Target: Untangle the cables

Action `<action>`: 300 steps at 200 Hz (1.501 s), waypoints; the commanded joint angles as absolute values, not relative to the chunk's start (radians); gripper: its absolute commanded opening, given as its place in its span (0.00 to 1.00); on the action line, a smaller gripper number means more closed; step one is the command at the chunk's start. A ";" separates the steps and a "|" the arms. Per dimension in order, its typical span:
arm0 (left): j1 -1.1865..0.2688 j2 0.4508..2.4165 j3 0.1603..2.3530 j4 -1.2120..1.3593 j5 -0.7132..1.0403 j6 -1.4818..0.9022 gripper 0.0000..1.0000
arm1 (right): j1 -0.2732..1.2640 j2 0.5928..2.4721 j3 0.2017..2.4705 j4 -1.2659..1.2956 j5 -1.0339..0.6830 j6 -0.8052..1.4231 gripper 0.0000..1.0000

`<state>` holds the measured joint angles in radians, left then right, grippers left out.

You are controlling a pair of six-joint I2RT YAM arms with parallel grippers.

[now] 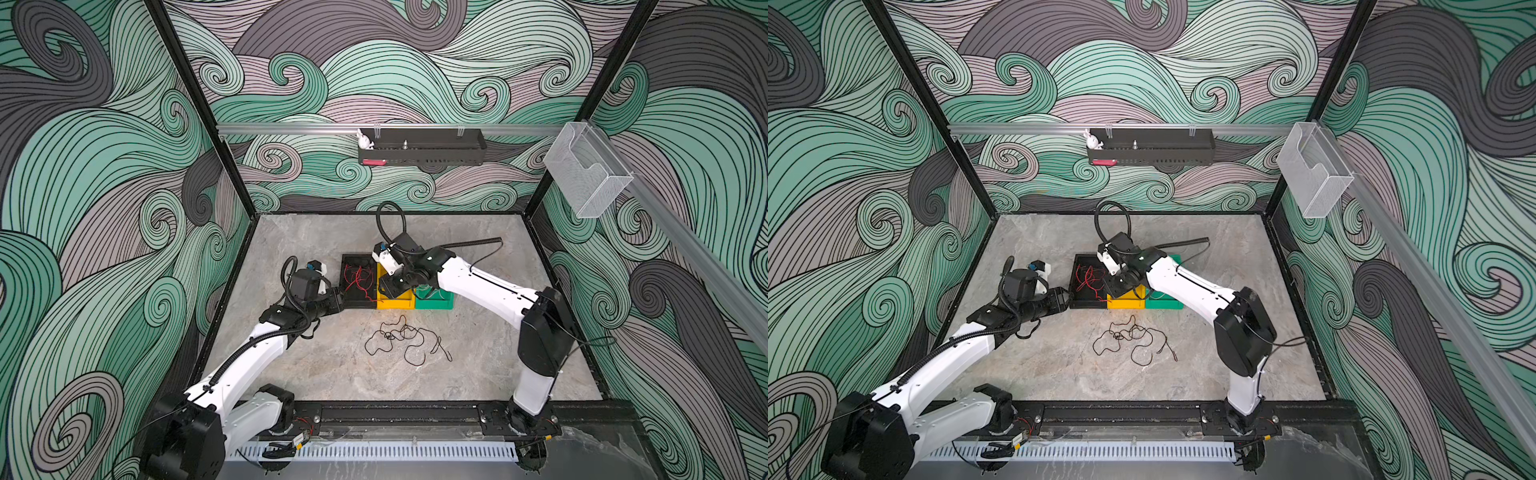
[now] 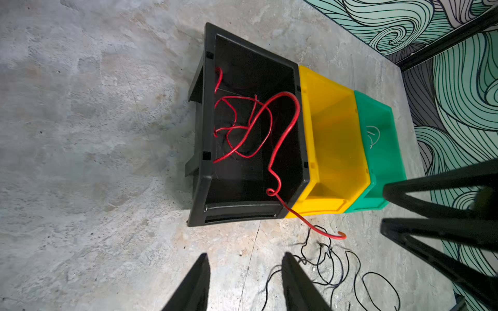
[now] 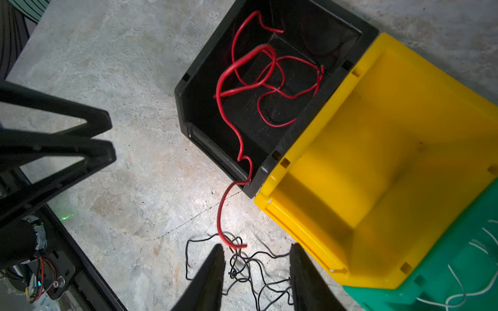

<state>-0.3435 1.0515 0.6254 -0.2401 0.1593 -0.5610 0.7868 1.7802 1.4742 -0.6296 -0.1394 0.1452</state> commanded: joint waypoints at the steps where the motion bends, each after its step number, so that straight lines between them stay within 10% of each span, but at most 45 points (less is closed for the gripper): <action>1: -0.374 1.017 0.600 -0.202 0.185 -0.579 0.47 | 0.778 1.712 1.371 -0.553 -0.150 0.176 0.43; 138: -0.448 1.049 0.629 -0.188 0.040 -0.588 0.47 | 0.778 1.845 1.310 -0.271 -0.362 0.283 0.45; 257: -0.380 1.480 0.949 -0.138 0.143 -0.489 0.30 | 0.781 1.878 1.362 -0.294 -0.333 0.262 0.06; 300: -0.376 1.525 0.997 -0.166 0.154 -0.479 0.22 | 0.774 1.875 1.384 -0.320 -0.354 0.239 0.10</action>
